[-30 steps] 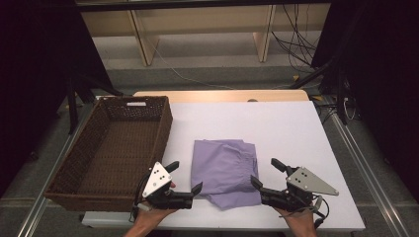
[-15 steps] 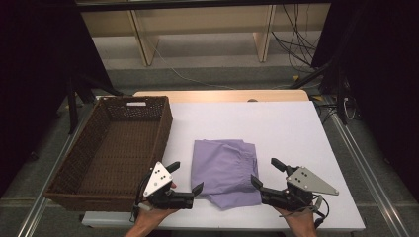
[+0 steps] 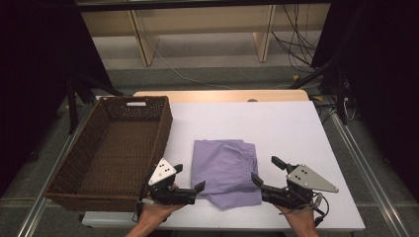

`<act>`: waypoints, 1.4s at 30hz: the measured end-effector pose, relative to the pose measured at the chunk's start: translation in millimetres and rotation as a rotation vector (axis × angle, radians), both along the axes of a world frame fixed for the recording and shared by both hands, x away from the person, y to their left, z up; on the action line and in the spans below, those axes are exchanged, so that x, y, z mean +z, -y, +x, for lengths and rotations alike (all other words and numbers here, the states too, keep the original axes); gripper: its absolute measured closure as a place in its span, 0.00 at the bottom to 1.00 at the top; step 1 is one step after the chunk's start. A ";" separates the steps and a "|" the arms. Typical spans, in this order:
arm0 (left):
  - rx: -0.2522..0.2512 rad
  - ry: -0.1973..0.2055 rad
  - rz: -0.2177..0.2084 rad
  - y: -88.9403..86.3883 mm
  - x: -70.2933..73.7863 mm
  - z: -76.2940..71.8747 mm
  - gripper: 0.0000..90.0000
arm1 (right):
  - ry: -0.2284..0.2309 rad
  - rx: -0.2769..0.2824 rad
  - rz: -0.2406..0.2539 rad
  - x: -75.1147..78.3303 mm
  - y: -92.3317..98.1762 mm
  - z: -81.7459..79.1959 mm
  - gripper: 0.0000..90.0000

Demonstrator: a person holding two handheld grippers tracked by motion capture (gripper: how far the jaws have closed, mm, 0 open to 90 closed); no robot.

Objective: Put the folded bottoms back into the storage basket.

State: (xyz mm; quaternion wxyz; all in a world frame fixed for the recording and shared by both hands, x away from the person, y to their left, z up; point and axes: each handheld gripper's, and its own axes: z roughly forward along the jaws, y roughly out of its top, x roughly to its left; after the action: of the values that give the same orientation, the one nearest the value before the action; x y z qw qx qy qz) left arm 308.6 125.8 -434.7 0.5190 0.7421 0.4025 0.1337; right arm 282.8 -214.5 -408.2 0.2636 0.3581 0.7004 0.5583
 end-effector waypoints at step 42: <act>0.093 -0.497 -0.002 -2.1 -25.9 29.6 0.17 | -0.315 0.030 -0.194 -0.4 -0.3 81.3 0.23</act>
State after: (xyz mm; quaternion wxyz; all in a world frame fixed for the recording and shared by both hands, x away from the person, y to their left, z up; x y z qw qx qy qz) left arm 338.2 128.0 -460.6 0.3981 0.7323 0.5517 -0.0294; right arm 364.1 -214.3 -408.6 0.1757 0.4034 0.7889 0.4290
